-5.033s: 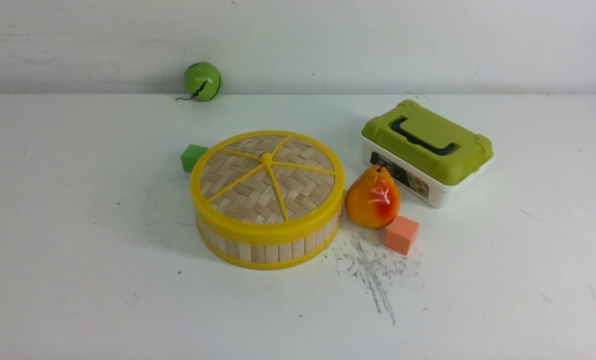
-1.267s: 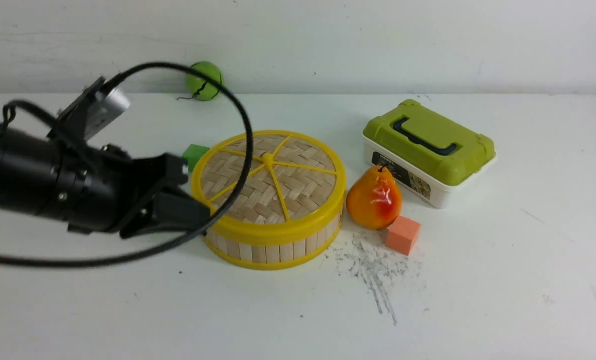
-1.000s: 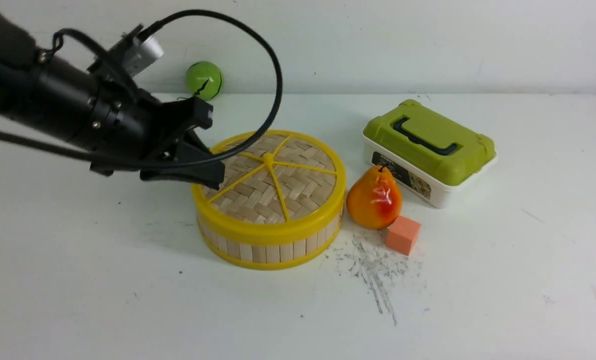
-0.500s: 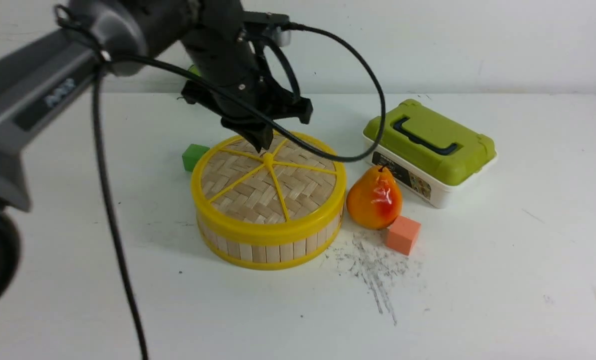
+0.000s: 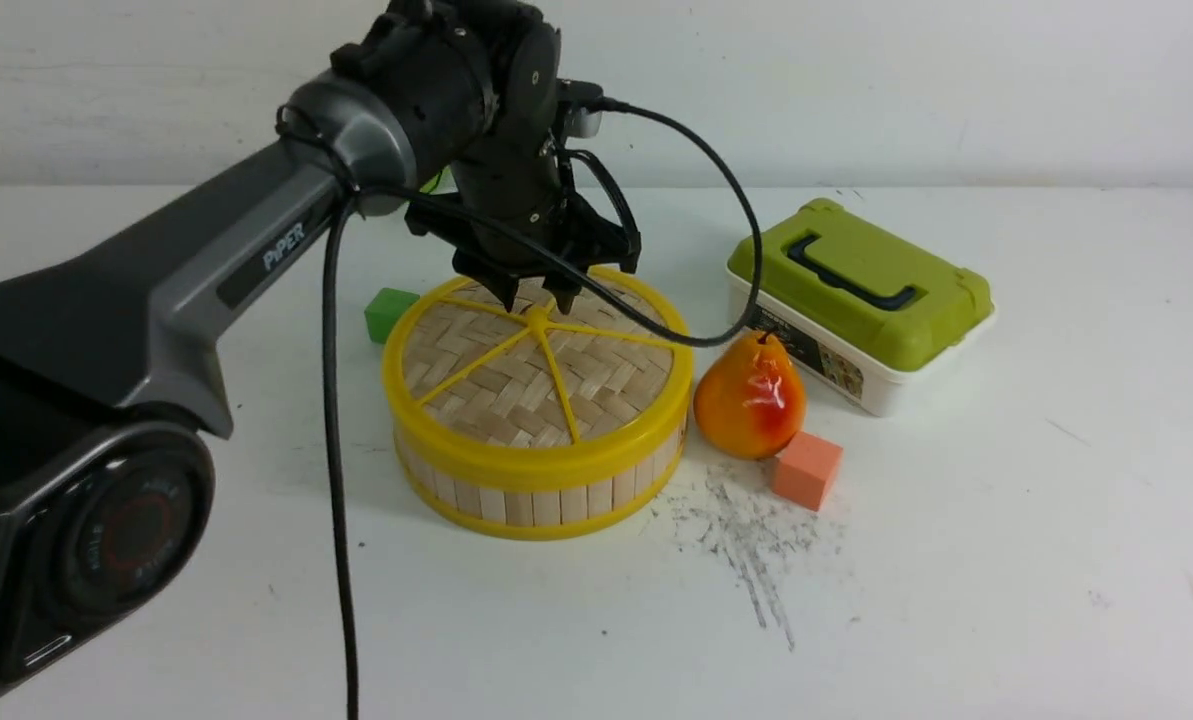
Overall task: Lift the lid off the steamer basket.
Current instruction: Use the left arm to lift the lid of the steamer
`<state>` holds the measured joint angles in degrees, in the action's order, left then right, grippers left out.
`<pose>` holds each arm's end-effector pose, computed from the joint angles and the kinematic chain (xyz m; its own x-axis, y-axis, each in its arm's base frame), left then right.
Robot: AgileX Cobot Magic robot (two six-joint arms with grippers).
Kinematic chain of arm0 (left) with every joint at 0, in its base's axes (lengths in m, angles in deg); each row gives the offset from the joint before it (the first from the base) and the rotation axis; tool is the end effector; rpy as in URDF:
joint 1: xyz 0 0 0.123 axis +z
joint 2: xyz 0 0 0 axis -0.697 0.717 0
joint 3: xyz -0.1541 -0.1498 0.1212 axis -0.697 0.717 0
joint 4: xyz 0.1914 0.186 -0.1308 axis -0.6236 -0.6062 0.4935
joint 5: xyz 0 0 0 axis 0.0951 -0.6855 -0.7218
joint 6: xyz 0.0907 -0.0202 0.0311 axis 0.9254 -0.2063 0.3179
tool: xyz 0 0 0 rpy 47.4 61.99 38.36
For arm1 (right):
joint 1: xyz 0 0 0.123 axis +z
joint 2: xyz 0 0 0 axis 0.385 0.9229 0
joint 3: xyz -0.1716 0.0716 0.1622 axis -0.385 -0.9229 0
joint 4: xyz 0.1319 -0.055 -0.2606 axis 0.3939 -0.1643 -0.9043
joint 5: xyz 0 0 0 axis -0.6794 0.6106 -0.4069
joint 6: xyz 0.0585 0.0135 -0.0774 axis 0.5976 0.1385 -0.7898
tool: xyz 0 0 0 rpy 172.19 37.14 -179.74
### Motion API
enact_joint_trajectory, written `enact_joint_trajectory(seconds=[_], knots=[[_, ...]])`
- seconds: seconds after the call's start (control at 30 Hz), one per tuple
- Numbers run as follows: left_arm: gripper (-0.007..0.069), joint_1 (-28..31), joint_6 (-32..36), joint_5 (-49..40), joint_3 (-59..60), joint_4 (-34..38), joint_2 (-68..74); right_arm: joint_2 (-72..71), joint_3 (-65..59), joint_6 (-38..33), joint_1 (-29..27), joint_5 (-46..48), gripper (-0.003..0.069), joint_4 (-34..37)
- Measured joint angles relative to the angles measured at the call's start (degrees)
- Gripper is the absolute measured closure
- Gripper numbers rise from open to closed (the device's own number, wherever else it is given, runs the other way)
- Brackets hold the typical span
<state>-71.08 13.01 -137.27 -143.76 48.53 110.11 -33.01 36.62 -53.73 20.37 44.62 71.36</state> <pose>0.4786 -0.2297 0.2377 -0.8388 0.1957 -0.5081 0.2283 0.9736 -0.0019 0.1429 -0.0063 0.1712 -0.3053 -0.0400 -0.9514 0.0306 0.9982 -0.0518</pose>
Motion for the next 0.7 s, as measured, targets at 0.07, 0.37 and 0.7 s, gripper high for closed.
enact_joint_trajectory(seconds=[0.07, 0.37, 0.7], knots=[[0.0269, 0.05, -0.34, -0.07, 0.03, 0.2, 0.65, 0.0, 0.0, 0.0, 0.0, 0.0, 0.0419, 0.0], [0.0369, 0.0, -0.56, -1.21, -0.02, 0.6, 1.17, 0.0, 0.0, 0.0, 0.0, 0.0, 0.0419, 0.0], [0.0517, 0.0, -0.62, -1.58, -0.15, 0.25, 0.77, 0.0, 0.0, 0.0, 0.0, 0.0, 0.0419, 0.0]])
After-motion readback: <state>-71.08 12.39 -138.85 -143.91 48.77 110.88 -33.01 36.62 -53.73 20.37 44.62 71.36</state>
